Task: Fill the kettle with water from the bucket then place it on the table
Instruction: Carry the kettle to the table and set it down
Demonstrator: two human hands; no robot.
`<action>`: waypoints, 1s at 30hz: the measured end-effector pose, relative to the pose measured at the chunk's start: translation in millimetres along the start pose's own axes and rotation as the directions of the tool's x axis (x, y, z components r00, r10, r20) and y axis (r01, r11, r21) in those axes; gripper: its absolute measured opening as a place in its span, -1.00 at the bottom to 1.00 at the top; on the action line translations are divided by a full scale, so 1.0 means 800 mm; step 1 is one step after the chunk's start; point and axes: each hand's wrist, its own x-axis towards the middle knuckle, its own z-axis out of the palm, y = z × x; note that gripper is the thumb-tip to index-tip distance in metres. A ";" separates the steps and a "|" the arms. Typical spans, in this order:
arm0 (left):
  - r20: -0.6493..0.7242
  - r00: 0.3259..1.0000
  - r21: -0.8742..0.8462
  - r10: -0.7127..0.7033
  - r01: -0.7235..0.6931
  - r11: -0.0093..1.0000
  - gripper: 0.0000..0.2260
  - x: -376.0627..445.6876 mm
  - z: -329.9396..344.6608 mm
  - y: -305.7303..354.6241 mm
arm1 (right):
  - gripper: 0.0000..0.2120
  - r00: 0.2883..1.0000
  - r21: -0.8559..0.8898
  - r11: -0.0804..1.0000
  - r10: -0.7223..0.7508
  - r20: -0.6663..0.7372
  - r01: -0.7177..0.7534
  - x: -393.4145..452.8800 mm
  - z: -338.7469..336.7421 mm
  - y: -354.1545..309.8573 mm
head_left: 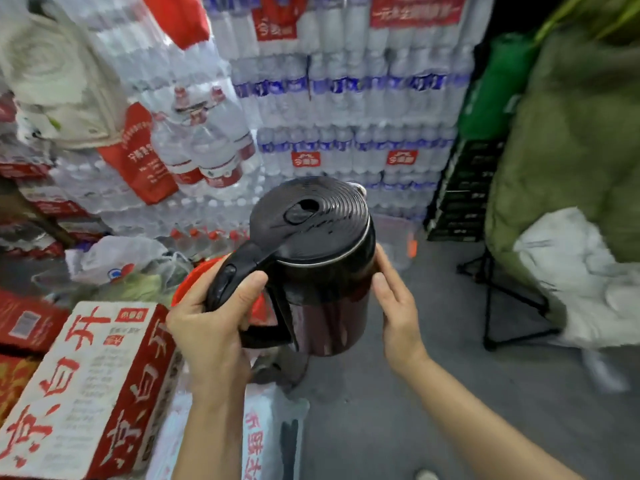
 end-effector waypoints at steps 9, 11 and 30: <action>0.388 0.920 -0.068 -0.045 0.077 0.995 -0.76 -0.022 0.225 0.025 | -0.55 0.955 -0.021 0.994 -0.113 -0.275 0.111 0.032 -0.168 -0.119; 0.462 0.884 -0.078 -0.066 0.115 0.990 -0.81 -0.040 0.275 0.021 | -0.54 0.940 -0.024 0.990 -0.140 -0.312 0.140 0.027 -0.213 -0.140; 0.906 0.389 0.034 -0.165 0.321 0.947 -0.78 -0.292 0.696 -0.050 | -0.44 0.571 -0.060 0.958 -0.216 -0.792 0.280 -0.058 -0.598 -0.254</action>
